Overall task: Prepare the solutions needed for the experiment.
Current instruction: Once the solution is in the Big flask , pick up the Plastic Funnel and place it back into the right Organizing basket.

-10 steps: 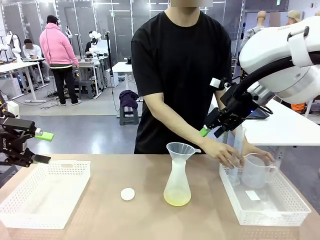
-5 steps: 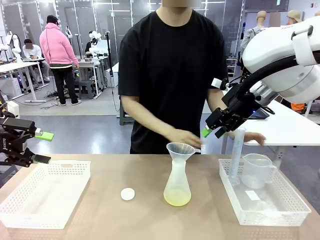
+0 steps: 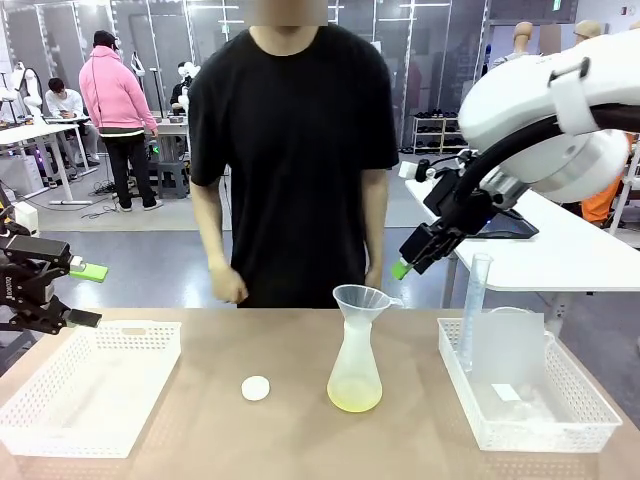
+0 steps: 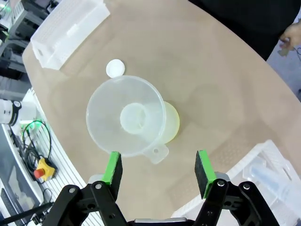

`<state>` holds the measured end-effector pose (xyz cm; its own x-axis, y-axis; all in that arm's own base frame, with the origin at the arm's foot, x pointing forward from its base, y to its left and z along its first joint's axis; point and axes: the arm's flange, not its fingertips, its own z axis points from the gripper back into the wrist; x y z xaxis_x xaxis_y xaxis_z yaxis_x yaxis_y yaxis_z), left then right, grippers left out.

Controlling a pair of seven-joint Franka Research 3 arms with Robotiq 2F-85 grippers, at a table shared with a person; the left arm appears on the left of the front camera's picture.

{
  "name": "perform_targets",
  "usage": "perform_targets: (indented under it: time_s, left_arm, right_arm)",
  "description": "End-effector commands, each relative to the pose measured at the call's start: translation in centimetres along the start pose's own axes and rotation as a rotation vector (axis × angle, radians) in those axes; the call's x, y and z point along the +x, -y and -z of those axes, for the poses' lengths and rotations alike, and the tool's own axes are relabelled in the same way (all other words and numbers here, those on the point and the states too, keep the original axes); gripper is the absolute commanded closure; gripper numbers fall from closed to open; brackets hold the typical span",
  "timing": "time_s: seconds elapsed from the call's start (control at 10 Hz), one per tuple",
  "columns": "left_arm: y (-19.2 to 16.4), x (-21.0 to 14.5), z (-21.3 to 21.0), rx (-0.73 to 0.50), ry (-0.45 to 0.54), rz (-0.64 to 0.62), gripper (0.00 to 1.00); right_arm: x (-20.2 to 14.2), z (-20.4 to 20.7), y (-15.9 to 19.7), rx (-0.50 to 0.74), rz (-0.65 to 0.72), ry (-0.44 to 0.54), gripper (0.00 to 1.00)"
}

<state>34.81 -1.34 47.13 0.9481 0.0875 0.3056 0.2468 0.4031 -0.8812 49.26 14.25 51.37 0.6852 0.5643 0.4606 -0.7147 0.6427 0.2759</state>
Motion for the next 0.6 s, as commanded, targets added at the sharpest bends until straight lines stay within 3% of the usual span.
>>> perform_targets:
  time_s: [0.0,0.5]
  left_arm:
    - [0.3,0.2,0.1,-0.025,0.008,-0.003,0.00]
    - [0.3,0.2,0.1,-0.025,0.008,-0.003,0.00]
  right_arm:
    - [1.9,1.0,1.0,0.009,-0.030,-0.055,0.22]
    - [3.4,4.6,2.5,0.053,-0.028,-0.124,0.22]
